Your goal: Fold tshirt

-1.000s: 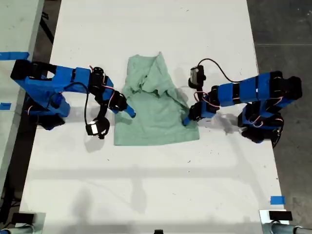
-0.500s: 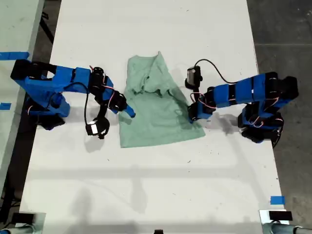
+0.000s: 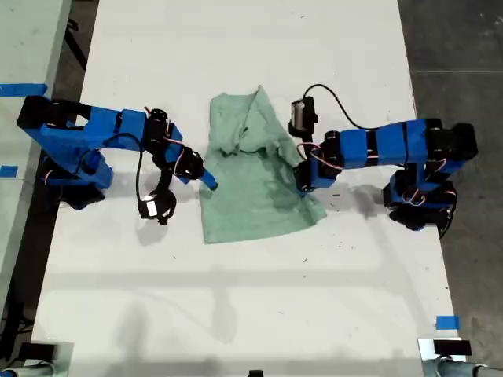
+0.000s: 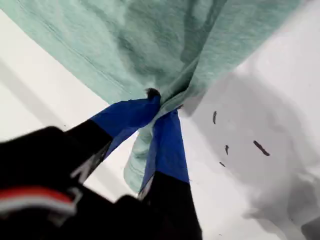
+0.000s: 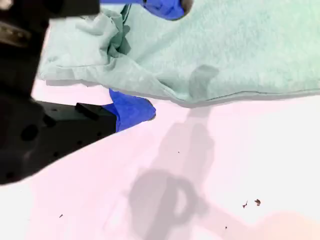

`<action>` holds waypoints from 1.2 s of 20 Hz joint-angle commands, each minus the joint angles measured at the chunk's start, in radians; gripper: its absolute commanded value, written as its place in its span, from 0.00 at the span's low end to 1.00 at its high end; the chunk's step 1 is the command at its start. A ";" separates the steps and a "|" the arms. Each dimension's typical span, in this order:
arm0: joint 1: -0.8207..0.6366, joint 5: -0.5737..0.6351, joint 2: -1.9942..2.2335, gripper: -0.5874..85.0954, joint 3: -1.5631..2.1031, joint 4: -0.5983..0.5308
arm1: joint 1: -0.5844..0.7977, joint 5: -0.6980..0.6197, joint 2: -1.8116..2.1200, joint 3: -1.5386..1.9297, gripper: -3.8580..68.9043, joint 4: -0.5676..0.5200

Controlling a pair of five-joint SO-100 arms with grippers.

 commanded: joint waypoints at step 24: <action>0.060 -0.083 -0.109 0.28 -0.121 0.064 | -0.052 0.126 -0.049 -0.244 0.47 0.089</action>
